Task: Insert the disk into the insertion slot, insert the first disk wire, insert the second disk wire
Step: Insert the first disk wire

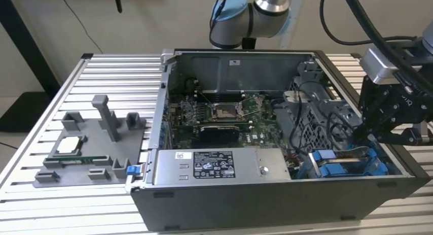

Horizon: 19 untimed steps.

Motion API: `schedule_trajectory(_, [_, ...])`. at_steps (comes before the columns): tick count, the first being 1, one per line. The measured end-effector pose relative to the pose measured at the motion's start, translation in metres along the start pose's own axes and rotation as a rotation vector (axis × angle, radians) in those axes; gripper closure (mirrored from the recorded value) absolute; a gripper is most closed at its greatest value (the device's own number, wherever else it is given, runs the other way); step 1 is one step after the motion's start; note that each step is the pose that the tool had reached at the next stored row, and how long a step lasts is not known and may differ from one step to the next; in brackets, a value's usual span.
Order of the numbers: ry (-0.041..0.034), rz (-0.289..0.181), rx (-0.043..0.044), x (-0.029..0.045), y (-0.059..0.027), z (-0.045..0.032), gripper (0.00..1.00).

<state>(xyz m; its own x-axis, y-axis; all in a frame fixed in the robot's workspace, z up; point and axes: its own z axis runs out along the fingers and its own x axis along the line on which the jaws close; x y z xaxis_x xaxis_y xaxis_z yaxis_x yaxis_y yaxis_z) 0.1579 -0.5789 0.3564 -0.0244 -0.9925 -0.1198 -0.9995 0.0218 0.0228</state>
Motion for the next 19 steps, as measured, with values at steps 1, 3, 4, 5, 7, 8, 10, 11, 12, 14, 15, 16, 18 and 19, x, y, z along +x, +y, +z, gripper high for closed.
schedule_trajectory(1, [-0.0001, 0.0, 0.0, 0.0003, -0.0003, 0.0017, 1.0])
schedule_trajectory(3, [0.0, 0.0, 0.0, 0.0009, -0.0004, 0.0044, 1.0])
schedule_trajectory(4, [0.0, 0.0, 0.0001, 0.0014, -0.0005, 0.0056, 1.0])
schedule_trajectory(5, [0.0003, 0.001, 0.0002, 0.0022, -0.0005, 0.0064, 1.0])
schedule_trajectory(7, [0.0002, 0.003, 0.0005, 0.0041, -0.0007, 0.0075, 1.0])
schedule_trajectory(8, [0.0006, 0.005, 0.0008, 0.0052, -0.0007, 0.0075, 1.0])
schedule_trajectory(10, [0.0008, 0.01, 0.0013, 0.0073, -0.0007, 0.0077, 1.0])
schedule_trajectory(11, [0.0004, 0.012, 0.002, 0.0074, -0.0007, 0.0084, 1.0])
schedule_trajectory(12, [0.0006, 0.013, 0.0043, 0.0076, -0.0007, 0.0094, 1.0])
schedule_trajectory(14, [0.0005, 0.015, 0.0083, 0.0078, -0.0008, 0.0109, 1.0])
schedule_trajectory(15, [0.0004, 0.016, 0.01, 0.0079, -0.0008, 0.0116, 1.0])
schedule_trajectory(16, [0.0003, 0.016, 0.0113, 0.0079, -0.0008, 0.0123, 1.0])
schedule_trajectory(18, [0.0005, 0.018, 0.0127, 0.008, -0.0008, 0.0129, 1.0])
schedule_trajectory(19, [0.0004, 0.018, 0.0131, 0.008, -0.0008, 0.0132, 1.0])
